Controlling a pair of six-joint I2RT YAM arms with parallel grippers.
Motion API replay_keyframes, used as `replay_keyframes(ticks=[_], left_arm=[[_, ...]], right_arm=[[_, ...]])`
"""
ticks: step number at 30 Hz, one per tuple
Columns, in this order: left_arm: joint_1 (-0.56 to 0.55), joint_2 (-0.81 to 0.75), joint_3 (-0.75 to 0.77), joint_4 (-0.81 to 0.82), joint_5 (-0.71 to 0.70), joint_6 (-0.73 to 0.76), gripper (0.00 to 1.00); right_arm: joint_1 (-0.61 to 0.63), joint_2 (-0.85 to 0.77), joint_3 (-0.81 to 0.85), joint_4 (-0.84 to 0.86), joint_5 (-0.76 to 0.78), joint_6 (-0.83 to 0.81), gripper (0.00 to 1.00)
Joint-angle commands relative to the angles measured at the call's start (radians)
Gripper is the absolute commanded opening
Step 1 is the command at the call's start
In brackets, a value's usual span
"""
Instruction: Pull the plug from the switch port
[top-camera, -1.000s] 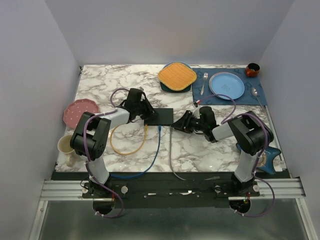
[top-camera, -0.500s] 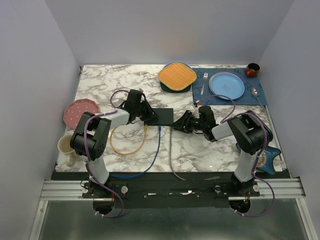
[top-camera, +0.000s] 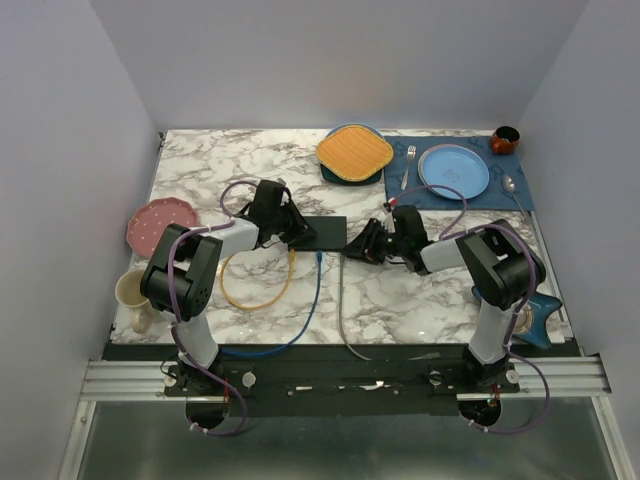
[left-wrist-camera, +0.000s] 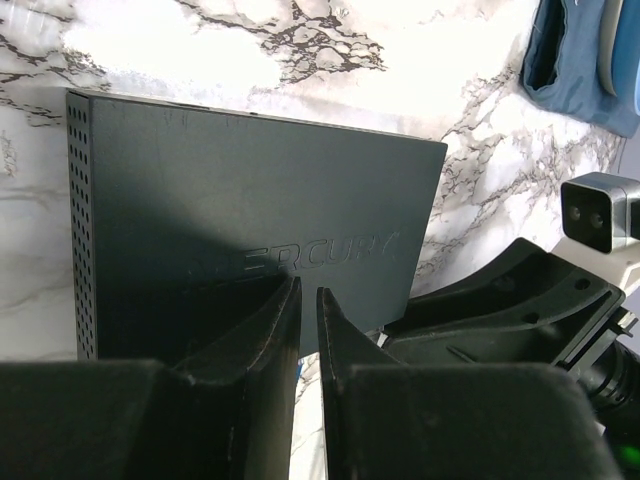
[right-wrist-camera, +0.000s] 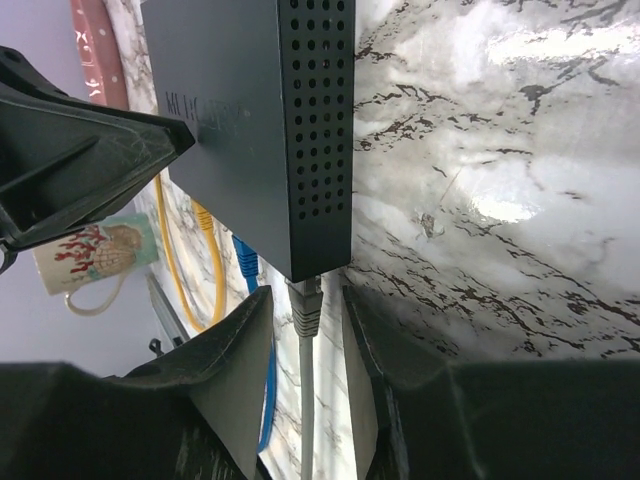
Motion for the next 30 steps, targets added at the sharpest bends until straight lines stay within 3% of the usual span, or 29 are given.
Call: replay_keyframes(ticks=[1,10,30], left_arm=[[-0.003,-0.019,-0.009,0.002,-0.003,-0.007,0.22],[-0.005,-0.022,-0.015,0.005,0.001,-0.008,0.22],[-0.005,-0.017,-0.026,0.022,0.013,-0.016,0.22]], right_arm=[[0.006,0.010,0.025,-0.097,0.041,-0.037,0.42],[0.011,0.041,0.061,-0.085,0.030,-0.013,0.41],[0.017,0.078,0.080,-0.079,0.024,-0.010,0.20]])
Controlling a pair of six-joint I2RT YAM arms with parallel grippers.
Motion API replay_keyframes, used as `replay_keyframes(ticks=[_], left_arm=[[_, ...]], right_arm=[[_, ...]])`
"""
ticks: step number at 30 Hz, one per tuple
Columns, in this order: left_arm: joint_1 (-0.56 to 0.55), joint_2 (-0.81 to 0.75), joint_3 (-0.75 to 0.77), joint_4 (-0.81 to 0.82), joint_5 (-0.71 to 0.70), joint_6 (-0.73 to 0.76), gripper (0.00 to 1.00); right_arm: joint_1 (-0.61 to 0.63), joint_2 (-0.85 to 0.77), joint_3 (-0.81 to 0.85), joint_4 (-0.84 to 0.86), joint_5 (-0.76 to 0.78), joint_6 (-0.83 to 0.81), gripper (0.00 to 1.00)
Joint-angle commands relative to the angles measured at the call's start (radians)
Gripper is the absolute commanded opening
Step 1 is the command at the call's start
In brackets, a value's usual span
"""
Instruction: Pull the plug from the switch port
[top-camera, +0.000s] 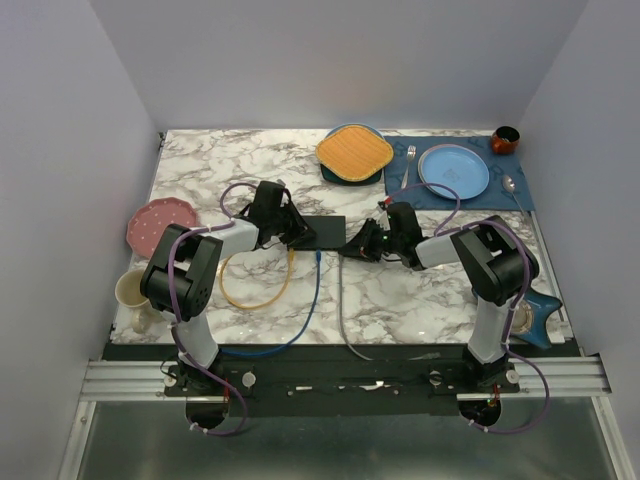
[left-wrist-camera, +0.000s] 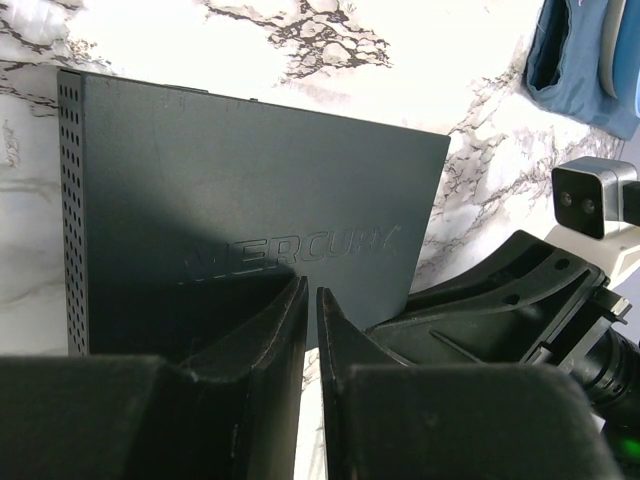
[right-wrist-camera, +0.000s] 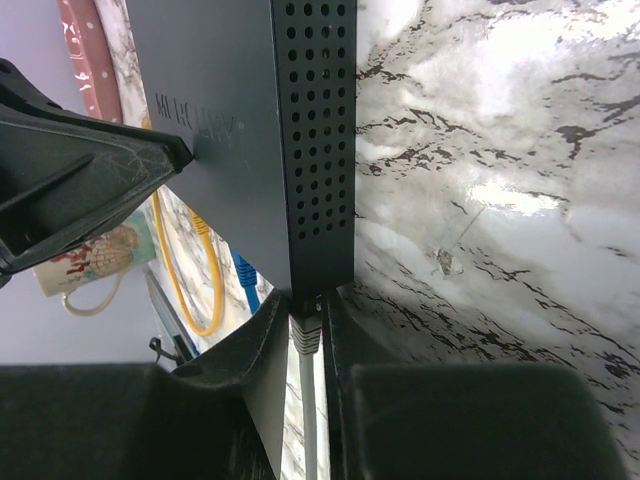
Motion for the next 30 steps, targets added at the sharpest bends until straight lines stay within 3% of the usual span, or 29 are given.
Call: replay_keyframes(ticks=[1,6,22,30], left_arm=[[-0.005,-0.016,-0.015,0.015,0.013,-0.008,0.22],[-0.005,-0.026,-0.020,0.015,0.011,-0.007,0.22],[-0.129,0.001,-0.015,0.040,0.049,-0.043,0.22],[-0.129,0.003,-0.015,0.031,0.037,-0.045,0.22]], right_arm=[[0.003,0.034,0.008,-0.023,0.022,-0.009,0.18],[0.004,0.031,0.002,-0.021,0.020,-0.025,0.01],[0.004,0.057,-0.006,-0.028,-0.023,-0.071,0.01],[-0.005,0.108,-0.072,0.210,-0.127,0.055,0.01]])
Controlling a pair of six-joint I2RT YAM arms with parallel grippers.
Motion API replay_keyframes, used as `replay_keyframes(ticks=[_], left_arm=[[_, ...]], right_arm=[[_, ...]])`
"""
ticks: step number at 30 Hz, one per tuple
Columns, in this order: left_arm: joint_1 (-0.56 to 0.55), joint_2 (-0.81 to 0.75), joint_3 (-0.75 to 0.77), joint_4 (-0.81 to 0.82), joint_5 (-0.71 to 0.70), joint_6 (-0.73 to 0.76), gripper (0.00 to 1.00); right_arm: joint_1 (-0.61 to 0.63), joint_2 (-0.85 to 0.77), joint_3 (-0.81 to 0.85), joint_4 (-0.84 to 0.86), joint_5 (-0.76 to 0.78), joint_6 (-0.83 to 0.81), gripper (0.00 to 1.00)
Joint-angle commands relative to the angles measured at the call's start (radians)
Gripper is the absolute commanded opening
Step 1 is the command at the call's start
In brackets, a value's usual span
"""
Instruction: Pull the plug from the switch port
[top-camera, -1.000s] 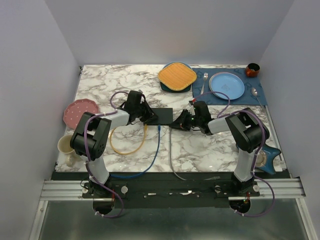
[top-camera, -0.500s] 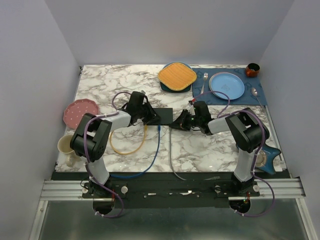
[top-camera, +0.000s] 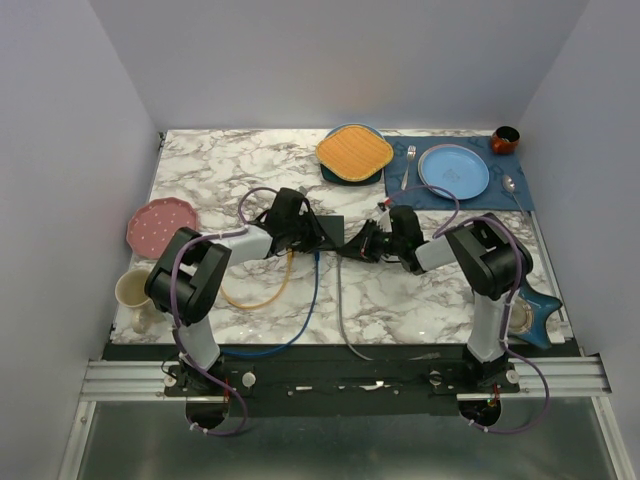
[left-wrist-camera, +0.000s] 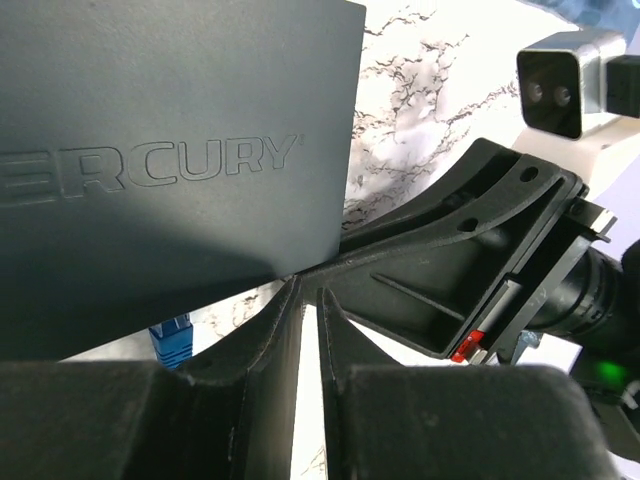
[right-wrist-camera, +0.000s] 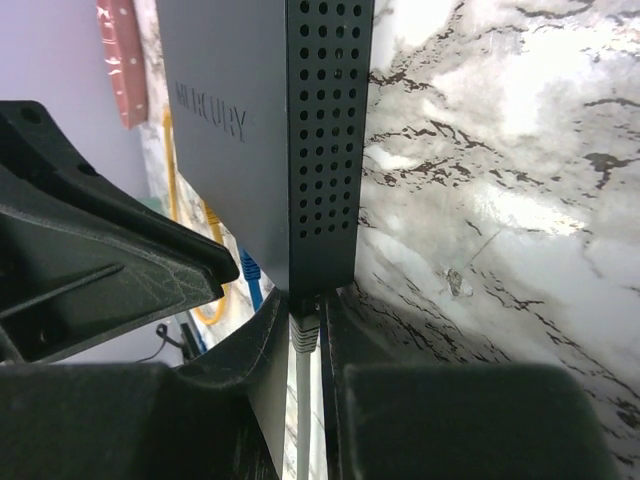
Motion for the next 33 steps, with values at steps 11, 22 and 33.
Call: replay_keyframes(ticks=[11,22,33], left_arm=[[0.001,0.063,-0.007,0.000,0.001,-0.022,0.22],[0.006,0.118,0.081,-0.076,-0.070,-0.028,0.22],[0.007,0.125,0.101,-0.054,-0.070,-0.049,0.21]], right_arm=[[0.000,0.029,-0.054,0.035,-0.067,0.007,0.01],[0.008,-0.013,-0.083,-0.057,-0.120,-0.068,0.01],[0.034,0.009,-0.100,-0.071,-0.163,-0.098,0.01]])
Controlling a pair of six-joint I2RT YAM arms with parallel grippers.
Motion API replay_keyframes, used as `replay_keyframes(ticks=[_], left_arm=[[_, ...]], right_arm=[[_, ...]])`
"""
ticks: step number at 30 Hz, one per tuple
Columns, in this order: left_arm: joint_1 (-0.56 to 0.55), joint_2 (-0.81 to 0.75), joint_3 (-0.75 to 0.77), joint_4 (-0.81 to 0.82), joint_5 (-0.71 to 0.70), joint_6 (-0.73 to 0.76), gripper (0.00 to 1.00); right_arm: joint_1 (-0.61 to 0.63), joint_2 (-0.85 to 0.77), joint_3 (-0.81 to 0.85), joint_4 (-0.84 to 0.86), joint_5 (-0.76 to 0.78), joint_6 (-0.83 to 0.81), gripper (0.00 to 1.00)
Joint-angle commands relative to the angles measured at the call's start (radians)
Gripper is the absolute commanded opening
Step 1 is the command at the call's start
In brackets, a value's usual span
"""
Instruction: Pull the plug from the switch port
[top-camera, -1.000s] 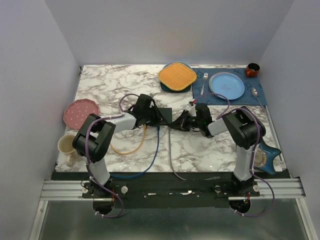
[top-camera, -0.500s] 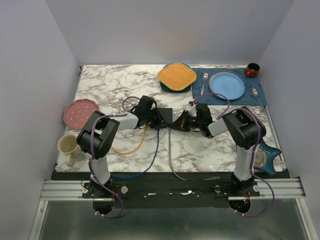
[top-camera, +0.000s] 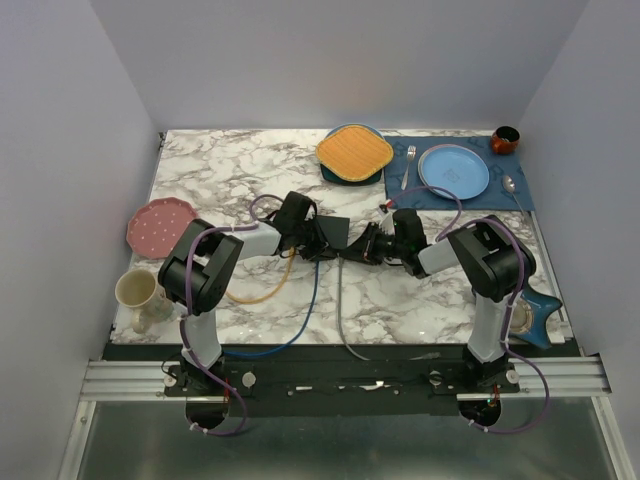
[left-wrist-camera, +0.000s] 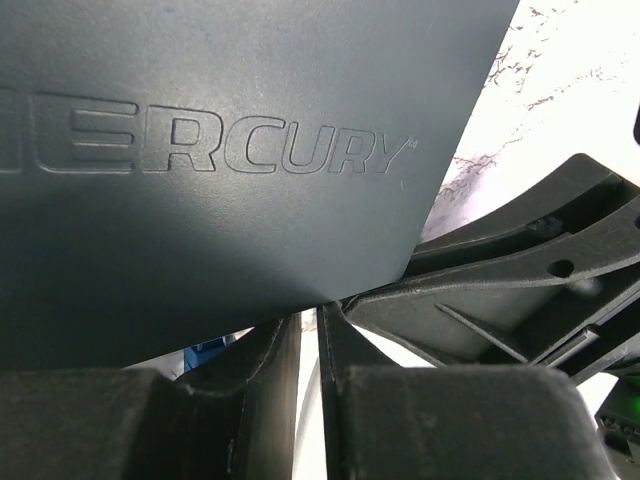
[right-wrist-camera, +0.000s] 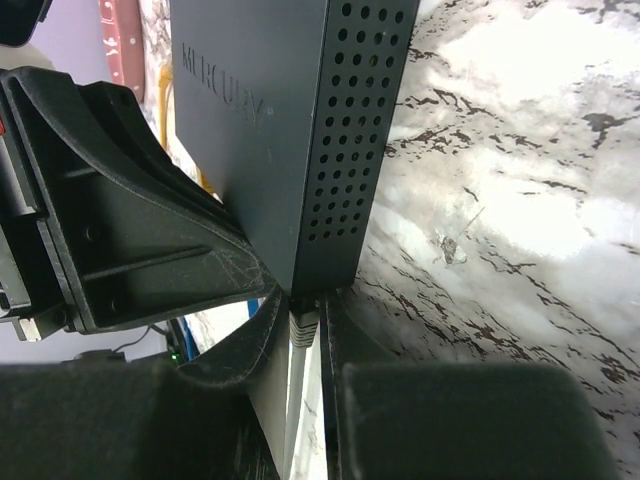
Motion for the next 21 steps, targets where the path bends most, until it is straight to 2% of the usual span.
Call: replay_keyframes(ticks=[1,8,21], left_arm=[[0.018,0.026,0.037,0.058,-0.077,-0.022,0.22],[0.018,0.012,0.026,0.096,-0.073,-0.043,0.21],[0.018,-0.025,0.005,0.142,-0.076,-0.057,0.22]], right_arm=[[0.046,0.025,-0.040,-0.137,-0.141,-0.056,0.01],[0.078,0.043,0.012,-0.218,-0.204,-0.096,0.01],[0.133,0.054,-0.008,-0.209,-0.273,-0.059,0.01]])
